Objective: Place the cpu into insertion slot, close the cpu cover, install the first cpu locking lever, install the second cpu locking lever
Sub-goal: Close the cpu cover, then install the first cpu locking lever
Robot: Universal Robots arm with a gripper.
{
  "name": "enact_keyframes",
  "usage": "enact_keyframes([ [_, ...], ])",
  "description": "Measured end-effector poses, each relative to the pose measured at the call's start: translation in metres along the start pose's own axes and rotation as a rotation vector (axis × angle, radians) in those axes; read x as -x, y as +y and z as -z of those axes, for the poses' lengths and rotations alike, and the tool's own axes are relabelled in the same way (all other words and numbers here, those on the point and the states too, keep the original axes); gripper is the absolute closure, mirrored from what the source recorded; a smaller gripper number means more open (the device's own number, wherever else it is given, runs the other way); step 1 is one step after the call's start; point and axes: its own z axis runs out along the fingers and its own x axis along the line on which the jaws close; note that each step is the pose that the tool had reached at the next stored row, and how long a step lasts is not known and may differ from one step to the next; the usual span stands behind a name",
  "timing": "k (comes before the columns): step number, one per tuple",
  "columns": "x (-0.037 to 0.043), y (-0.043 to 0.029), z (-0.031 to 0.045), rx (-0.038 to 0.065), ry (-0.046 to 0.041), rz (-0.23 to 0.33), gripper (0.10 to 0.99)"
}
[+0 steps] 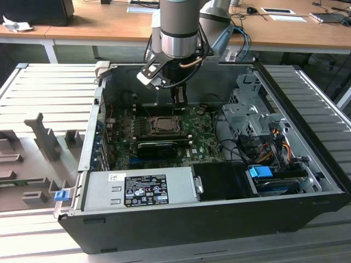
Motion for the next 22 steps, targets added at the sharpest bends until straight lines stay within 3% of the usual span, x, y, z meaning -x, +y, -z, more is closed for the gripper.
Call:
enact_keyframes([
  [8, -0.0002, -0.0205, -0.0023, 0.000, 0.0004, 0.005, 0.980],
  [17, -0.0003, -0.0251, -0.0016, 0.000, -0.0011, 0.006, 0.980],
  [22, -0.0003, -0.0240, 0.0179, -0.001, -0.0020, 0.006, 0.980],
])
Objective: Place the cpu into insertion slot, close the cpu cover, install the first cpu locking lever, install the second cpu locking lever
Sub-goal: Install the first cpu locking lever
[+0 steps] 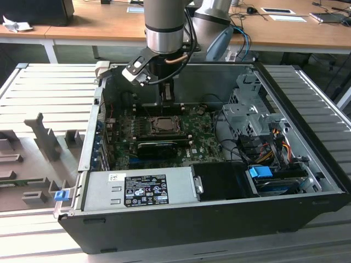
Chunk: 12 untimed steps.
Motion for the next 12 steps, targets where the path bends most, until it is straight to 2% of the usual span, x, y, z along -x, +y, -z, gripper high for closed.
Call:
enact_keyframes([
  [3, 0.0000, 0.0013, 0.0214, -0.002, -0.0001, 0.000, 0.980],
  [4, 0.0000, 0.0015, 0.0246, -0.002, -0.0001, 0.000, 0.980],
  [6, 0.0000, 0.0015, 0.0251, -0.002, 0.0002, 0.008, 0.980],
  [9, 0.0000, 0.0015, 0.0251, -0.002, 0.0008, 0.063, 0.980],
  [11, 0.0000, 0.0015, 0.0251, -0.002, 0.0047, 0.170, 0.980],
  [12, 0.0000, 0.0015, 0.0251, -0.002, 0.0058, 0.194, 0.980],
])
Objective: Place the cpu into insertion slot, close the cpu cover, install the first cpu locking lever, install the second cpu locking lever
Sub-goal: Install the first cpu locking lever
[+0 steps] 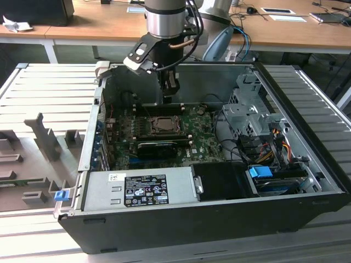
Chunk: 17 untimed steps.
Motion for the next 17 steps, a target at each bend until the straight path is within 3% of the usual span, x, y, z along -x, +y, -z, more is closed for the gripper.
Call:
enact_keyframes([
  [17, 0.0000, 0.0000, 0.0000, 0.001, 0.0081, 0.145, 0.980],
])
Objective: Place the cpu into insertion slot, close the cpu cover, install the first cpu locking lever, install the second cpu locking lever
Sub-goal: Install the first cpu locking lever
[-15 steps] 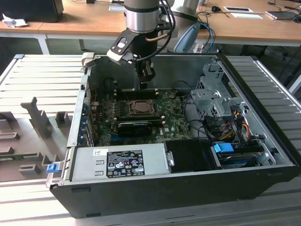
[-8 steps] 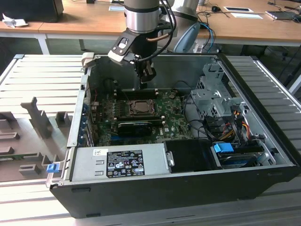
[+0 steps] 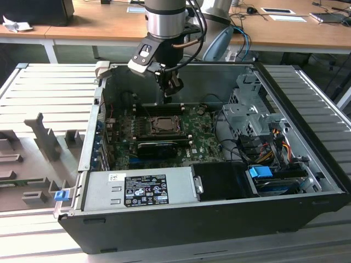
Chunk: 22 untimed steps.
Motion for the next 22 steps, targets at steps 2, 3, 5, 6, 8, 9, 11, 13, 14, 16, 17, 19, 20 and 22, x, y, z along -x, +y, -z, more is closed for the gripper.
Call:
enact_keyframes([
  [2, 0.0000, 0.0000, 0.0000, 0.000, 0.0012, 0.021, 0.980],
  [3, 0.0000, 0.0000, 0.0000, 0.000, 0.0017, 0.029, 0.980],
  [5, 0.0000, 0.0000, 0.0000, 0.000, 0.0026, 0.046, 0.980],
  [6, 0.0000, 0.0000, 0.0000, 0.000, 0.0029, 0.052, 0.980],
  [8, 0.0000, 0.0000, 0.0000, 0.001, 0.0038, 0.067, 0.980],
  [9, 0.0000, 0.0000, 0.0000, 0.001, 0.0041, 0.073, 0.980],
  [11, 0.0000, 0.0000, 0.0000, 0.001, 0.0051, 0.091, 0.980],
  [13, 0.0000, 0.0000, 0.0000, 0.001, 0.0060, 0.106, 0.980],
  [14, 0.0000, 0.0000, 0.0000, 0.001, 0.0064, 0.114, 0.980],
  [16, 0.0000, 0.0000, 0.0000, 0.001, 0.0072, 0.127, 0.980],
  [17, 0.0000, 0.0000, 0.0000, 0.001, 0.0075, 0.133, 0.980],
  [19, 0.0000, 0.0000, 0.0000, 0.001, 0.0082, 0.144, 0.980],
  [20, 0.0000, 0.0000, 0.0000, 0.001, 0.0085, 0.150, 0.980],
  [22, 0.0000, 0.0000, 0.0000, 0.001, 0.0093, 0.165, 0.980],
])
